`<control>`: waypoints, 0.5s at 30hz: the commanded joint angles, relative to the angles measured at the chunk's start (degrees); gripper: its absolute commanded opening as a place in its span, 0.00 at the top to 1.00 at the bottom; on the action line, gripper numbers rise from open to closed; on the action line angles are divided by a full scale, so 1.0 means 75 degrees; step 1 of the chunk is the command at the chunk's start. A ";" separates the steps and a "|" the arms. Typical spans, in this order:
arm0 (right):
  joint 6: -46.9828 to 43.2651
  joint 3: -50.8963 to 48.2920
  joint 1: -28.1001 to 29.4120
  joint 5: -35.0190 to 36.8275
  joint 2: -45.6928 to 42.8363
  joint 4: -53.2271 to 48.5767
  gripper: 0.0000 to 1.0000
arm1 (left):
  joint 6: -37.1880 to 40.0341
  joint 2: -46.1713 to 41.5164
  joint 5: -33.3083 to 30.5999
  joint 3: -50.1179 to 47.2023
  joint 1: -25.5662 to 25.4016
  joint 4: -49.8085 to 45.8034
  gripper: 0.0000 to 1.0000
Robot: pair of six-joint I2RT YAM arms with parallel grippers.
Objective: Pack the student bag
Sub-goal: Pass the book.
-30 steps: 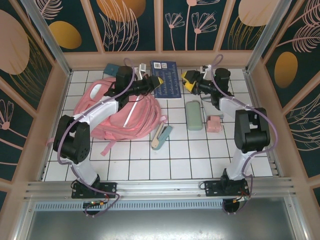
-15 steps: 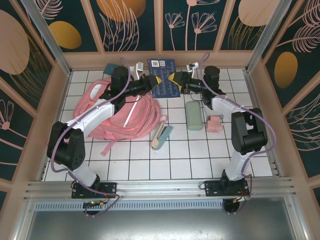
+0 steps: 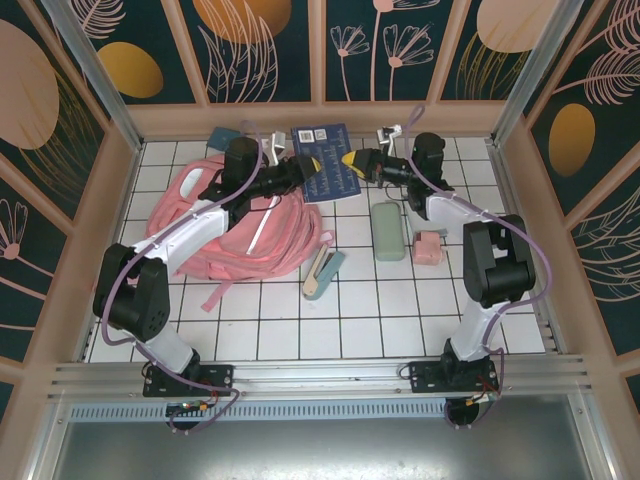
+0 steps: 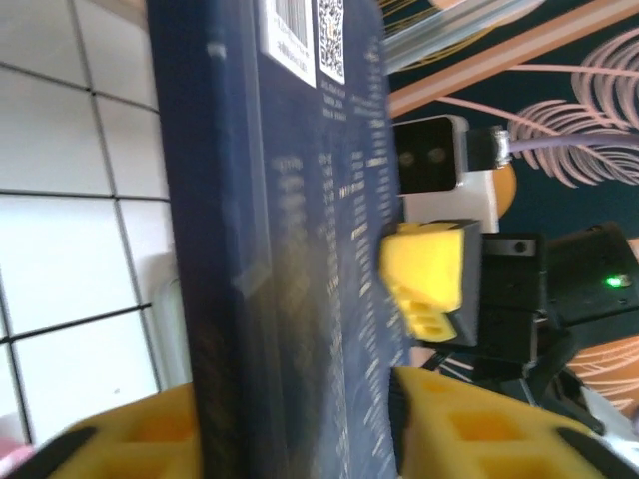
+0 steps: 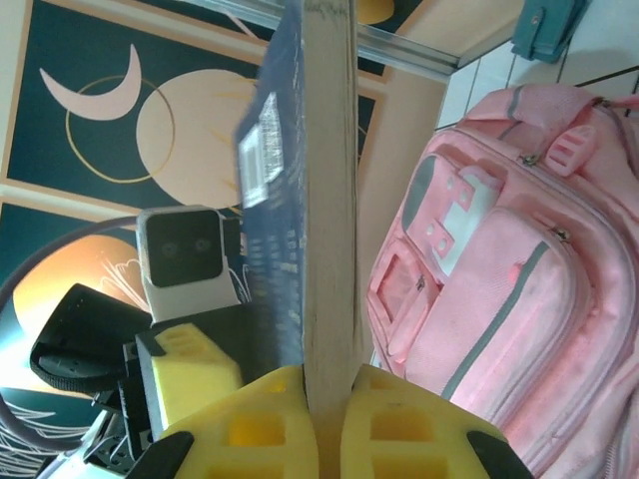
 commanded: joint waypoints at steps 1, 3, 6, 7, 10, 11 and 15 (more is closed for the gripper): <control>-0.0662 -0.0132 -0.0279 0.0402 -0.0517 -0.0632 1.00 | 0.1159 -0.0159 -0.0983 0.0327 -0.0031 -0.1656 0.47; -0.0985 -0.0259 -0.0392 0.0775 -0.0702 -0.1145 1.00 | 0.1754 -0.0216 -0.1999 0.0535 -0.0031 -0.2656 0.45; -0.1362 -0.0539 -0.0545 0.1285 -0.0989 -0.1672 1.00 | 0.2243 -0.0338 -0.3254 0.0475 -0.0034 -0.3545 0.47; -0.1465 -0.0614 -0.0561 0.1401 -0.1089 -0.1802 1.00 | 0.2361 -0.0342 -0.3491 0.0433 -0.0029 -0.3697 0.48; -0.1768 -0.0780 -0.0580 0.1753 -0.1236 -0.2215 1.00 | 0.2797 -0.0267 -0.4111 0.0283 -0.0095 -0.4179 0.52; -0.1786 -0.0834 -0.0576 0.1783 -0.1257 -0.2220 1.00 | 0.2947 -0.0201 -0.4283 0.0265 -0.0140 -0.4326 0.54; -0.1720 -0.0992 -0.0587 0.1808 -0.1237 -0.2150 1.00 | 0.3475 0.0187 -0.4988 0.0289 -0.0551 -0.4701 0.53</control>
